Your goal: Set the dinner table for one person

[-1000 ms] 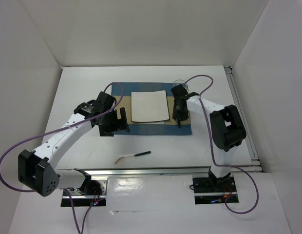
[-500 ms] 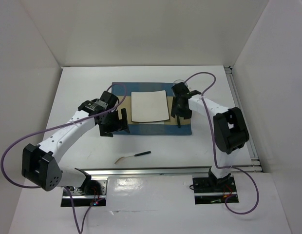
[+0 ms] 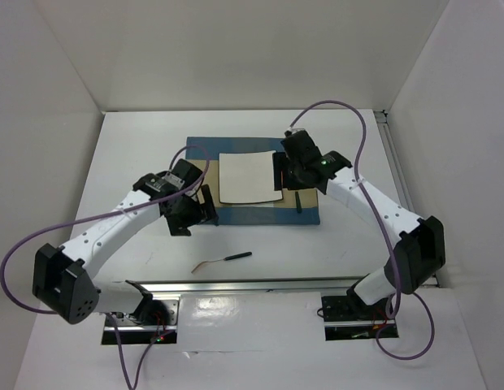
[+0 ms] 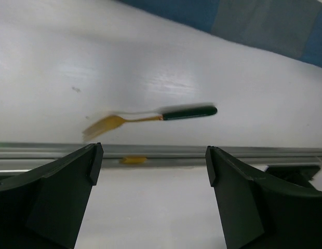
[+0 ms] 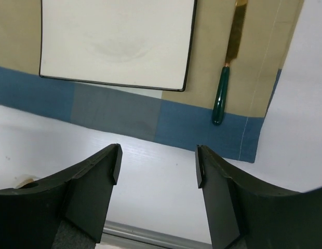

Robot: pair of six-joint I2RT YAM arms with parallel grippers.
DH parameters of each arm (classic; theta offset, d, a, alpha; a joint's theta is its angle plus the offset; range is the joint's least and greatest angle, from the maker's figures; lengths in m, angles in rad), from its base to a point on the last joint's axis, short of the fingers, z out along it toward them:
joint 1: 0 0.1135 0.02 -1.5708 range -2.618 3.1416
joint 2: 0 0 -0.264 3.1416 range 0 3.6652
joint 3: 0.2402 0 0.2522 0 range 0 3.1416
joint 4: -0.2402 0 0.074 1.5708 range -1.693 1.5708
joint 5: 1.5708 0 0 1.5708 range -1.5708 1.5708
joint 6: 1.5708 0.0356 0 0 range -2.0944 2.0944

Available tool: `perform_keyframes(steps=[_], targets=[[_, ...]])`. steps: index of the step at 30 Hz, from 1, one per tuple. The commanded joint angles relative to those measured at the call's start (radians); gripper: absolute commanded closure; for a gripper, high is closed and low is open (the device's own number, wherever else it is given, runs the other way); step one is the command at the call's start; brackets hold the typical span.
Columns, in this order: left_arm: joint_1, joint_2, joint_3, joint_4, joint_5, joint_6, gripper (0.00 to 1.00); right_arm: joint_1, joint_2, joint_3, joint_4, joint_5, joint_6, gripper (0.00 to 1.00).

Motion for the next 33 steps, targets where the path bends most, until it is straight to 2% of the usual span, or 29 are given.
perform_keyframes(steps=[1,2,5,8,9,10,14,17,18,19,20,22,27,28,30,33], targets=[[-0.060,-0.068,-0.065,0.051,0.070,-0.238,0.00,-0.012,-0.051,-0.003,-0.053,-0.040,-0.040,0.29],[-0.078,-0.077,-0.092,0.063,0.093,-0.325,0.00,-0.012,-0.066,0.008,-0.053,-0.052,-0.040,0.29],[-0.167,-0.067,-0.086,0.054,0.077,-0.450,0.00,-0.012,-0.115,-0.003,-0.053,-0.101,-0.030,0.29],[-0.236,-0.024,-0.039,-0.051,-0.006,-0.637,0.00,-0.012,-0.167,-0.026,-0.035,-0.158,-0.020,0.28],[-0.247,-0.015,-0.039,-0.115,-0.023,-0.736,0.04,-0.012,-0.178,-0.035,-0.035,-0.169,-0.020,0.28],[-0.247,-0.015,-0.039,-0.140,-0.023,-0.783,0.04,-0.012,-0.178,-0.046,-0.035,-0.181,-0.020,0.27],[-0.256,-0.042,-0.071,-0.092,-0.008,-0.814,0.07,-0.012,-0.220,-0.067,-0.035,-0.206,-0.020,0.27],[-0.256,-0.051,-0.005,-0.082,-0.112,-0.701,0.07,-0.012,-0.255,-0.095,-0.023,-0.302,-0.072,0.27],[-0.246,-0.036,0.065,-0.091,-0.174,-0.605,0.07,-0.012,-0.269,-0.104,-0.007,-0.333,-0.109,0.25],[-0.232,-0.019,0.105,-0.111,-0.187,-0.555,0.05,-0.001,-0.269,-0.121,0.002,-0.370,-0.132,0.23],[-0.212,0.001,0.148,-0.149,-0.187,-0.501,0.03,-0.001,-0.269,-0.130,0.023,-0.481,-0.167,0.19],[-0.163,0.065,0.284,-0.179,-0.196,-0.327,0.03,0.063,-0.246,-0.153,0.024,-0.554,-0.247,0.16],[-0.045,0.182,0.606,-0.381,-0.248,-0.115,0.02,0.322,-0.156,-0.165,0.034,-0.355,-0.306,0.23],[-0.017,0.194,0.640,-0.407,-0.248,-0.098,0.02,0.374,-0.136,-0.165,0.034,-0.306,-0.306,0.24],[0.042,0.185,0.690,-0.417,-0.204,-0.067,0.02,0.404,-0.091,-0.177,0.059,-0.277,-0.318,0.24],[0.183,0.137,0.730,-0.386,-0.103,-0.012,0.02,0.465,-0.071,-0.222,0.147,-0.200,-0.342,0.27]])
